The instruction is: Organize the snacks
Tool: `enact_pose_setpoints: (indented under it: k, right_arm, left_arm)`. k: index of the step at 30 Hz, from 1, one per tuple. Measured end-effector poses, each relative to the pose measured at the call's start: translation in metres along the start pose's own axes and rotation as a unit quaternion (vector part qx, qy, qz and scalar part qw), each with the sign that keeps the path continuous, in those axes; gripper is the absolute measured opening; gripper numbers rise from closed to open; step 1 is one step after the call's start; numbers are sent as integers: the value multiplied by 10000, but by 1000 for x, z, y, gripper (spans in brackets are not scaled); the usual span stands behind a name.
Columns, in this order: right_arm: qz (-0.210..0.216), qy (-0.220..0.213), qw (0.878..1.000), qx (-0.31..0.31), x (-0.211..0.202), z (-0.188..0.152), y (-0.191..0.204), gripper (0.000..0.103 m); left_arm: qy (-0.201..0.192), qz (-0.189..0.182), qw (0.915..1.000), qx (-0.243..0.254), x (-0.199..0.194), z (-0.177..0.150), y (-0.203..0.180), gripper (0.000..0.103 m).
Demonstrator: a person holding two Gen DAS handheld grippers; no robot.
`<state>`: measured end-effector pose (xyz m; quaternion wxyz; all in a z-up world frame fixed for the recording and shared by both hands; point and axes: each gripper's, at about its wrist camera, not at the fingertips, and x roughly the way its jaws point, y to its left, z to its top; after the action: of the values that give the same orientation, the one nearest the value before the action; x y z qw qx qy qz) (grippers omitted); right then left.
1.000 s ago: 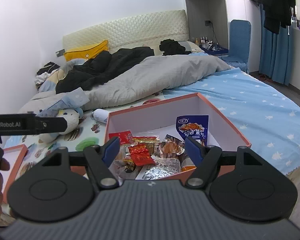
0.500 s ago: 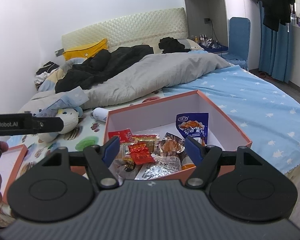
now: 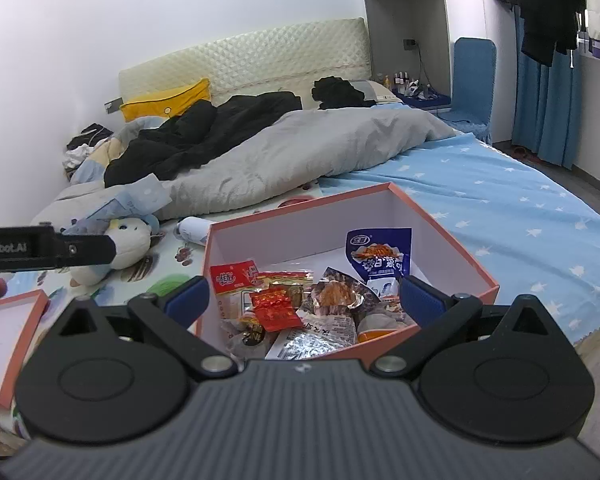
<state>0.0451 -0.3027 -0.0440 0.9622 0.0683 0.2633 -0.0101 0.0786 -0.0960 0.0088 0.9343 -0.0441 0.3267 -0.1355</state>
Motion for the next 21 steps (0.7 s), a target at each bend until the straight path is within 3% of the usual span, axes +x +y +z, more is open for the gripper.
enact_pose_setpoints:
  k: [21]
  right_arm:
    - [-9, 23, 10000, 57, -1, 1, 0, 103]
  left_arm:
    - [4, 31, 10000, -17, 0, -2, 0, 103]
